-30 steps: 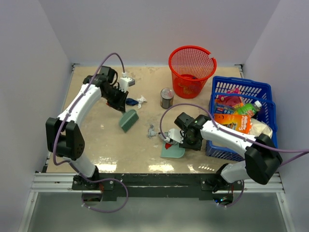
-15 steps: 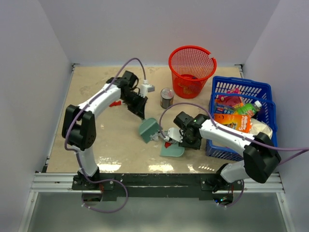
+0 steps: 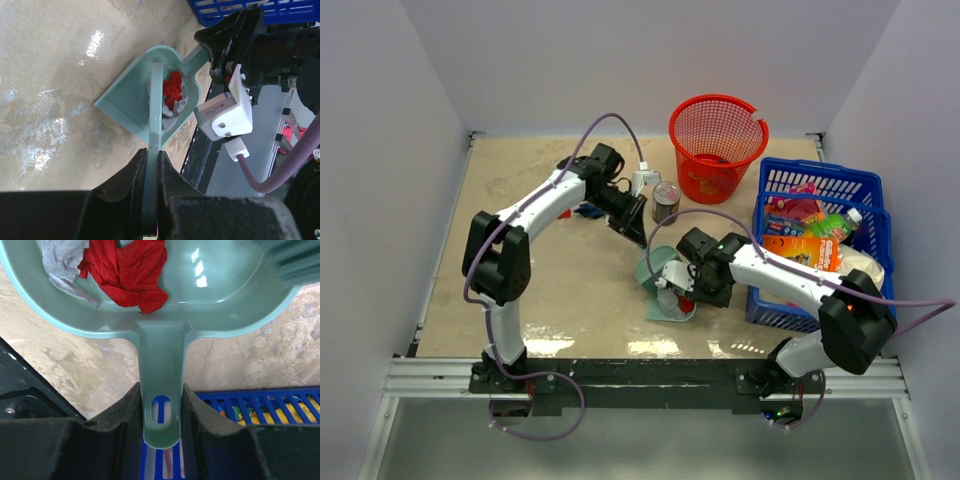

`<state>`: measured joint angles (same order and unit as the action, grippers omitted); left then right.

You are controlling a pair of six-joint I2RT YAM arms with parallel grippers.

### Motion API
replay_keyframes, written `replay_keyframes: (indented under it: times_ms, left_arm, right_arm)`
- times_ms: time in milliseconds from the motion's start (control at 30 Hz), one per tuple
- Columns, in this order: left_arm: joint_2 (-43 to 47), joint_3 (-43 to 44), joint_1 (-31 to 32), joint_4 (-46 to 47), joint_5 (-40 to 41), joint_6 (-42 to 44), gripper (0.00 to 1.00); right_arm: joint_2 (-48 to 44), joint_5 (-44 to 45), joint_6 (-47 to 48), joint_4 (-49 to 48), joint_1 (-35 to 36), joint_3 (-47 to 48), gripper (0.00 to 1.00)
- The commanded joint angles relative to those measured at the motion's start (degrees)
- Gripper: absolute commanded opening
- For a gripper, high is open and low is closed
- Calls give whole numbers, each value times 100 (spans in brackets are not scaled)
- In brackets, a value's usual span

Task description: Sweep away the paper scraps from the table

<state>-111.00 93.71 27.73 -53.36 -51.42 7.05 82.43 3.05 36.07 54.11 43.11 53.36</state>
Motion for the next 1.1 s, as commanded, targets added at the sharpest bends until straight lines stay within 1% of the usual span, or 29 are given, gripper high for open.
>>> replay_keyframes:
  times_ms: [0, 67, 100, 200, 267, 367, 467, 933, 1067]
  left_arm:
    - [8, 261, -13, 54, -177, -63, 0]
    - [34, 427, -13, 37, 52, 33, 0]
    - [52, 490, -13, 28, 366, 77, 0]
    - [140, 727, -13, 54, 947, 235, 0]
    - [201, 885, -21, 141, 1081, 288, 0]
    - [246, 1060, -13, 221, 1029, 245, 0]
    - [219, 1219, -13, 186, 669, 174, 0]
    - [412, 1185, -74, 282, 554, 174, 0]
    - [562, 1167, -162, 511, 308, 113, 0]
  right_arm:
    - [-157, -287, -197, -216, 13, 139, 0]
    - [-192, -287, -215, -339, 13, 104, 0]
    - [-210, -287, -232, -383, 13, 87, 0]
    - [-280, -463, -241, -471, 22, 78, 0]
    - [-342, -533, -259, -515, 13, 78, 0]
    - [-412, -683, -268, -533, 13, 34, 0]
    - [-500, -762, -268, -559, 22, -1, 0]
    - [-746, -1069, -162, -603, 22, -19, 0]
    - [-764, -1105, -83, -621, 22, -63, 0]
